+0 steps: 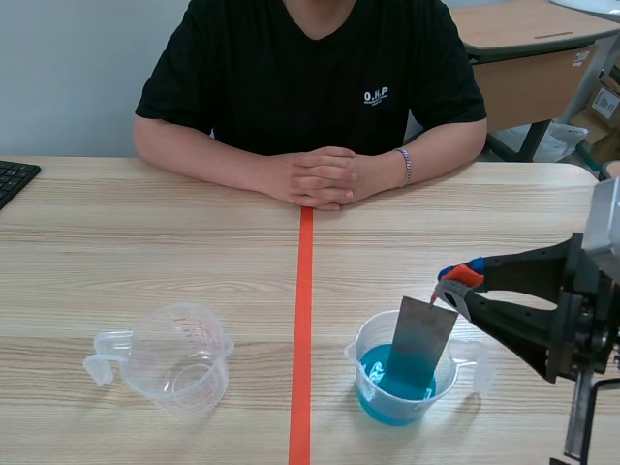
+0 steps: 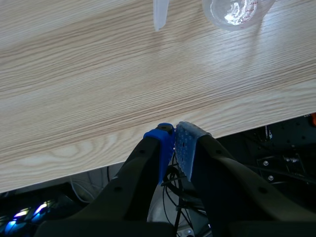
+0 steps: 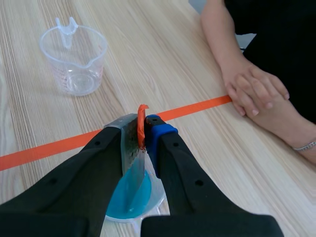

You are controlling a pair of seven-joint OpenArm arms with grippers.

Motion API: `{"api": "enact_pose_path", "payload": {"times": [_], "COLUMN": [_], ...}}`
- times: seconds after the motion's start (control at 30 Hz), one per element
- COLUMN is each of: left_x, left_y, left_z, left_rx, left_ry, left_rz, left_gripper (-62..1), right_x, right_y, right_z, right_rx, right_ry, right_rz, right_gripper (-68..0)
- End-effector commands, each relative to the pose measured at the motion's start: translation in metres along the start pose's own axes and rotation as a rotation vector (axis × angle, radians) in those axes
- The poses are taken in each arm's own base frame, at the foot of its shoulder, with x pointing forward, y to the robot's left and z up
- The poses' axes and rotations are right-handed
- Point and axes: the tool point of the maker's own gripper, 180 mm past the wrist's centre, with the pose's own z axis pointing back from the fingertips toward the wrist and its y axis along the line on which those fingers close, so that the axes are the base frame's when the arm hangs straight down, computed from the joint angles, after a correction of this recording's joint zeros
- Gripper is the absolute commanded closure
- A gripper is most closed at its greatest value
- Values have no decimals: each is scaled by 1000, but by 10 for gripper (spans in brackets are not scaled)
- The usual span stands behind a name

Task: Do the redox reaction experiment.
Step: 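Hold the plate still in the solution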

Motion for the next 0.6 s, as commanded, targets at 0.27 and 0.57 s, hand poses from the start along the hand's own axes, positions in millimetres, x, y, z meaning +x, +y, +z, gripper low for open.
{"api": "enact_pose_path", "payload": {"times": [0.27,0.57], "left_x": [5,5], "left_y": [-1,-1], "left_z": [0,0], "left_rx": [-4,-4], "left_ry": [-19,-19], "left_rz": [2,2], "left_gripper": [-57,-57], "right_x": [53,84], "right_y": [-3,3], "right_z": [13,16], "right_rx": [-1,4], "right_ry": [-89,-125], "right_rz": [88,145], "right_gripper": [-15,-15]}}
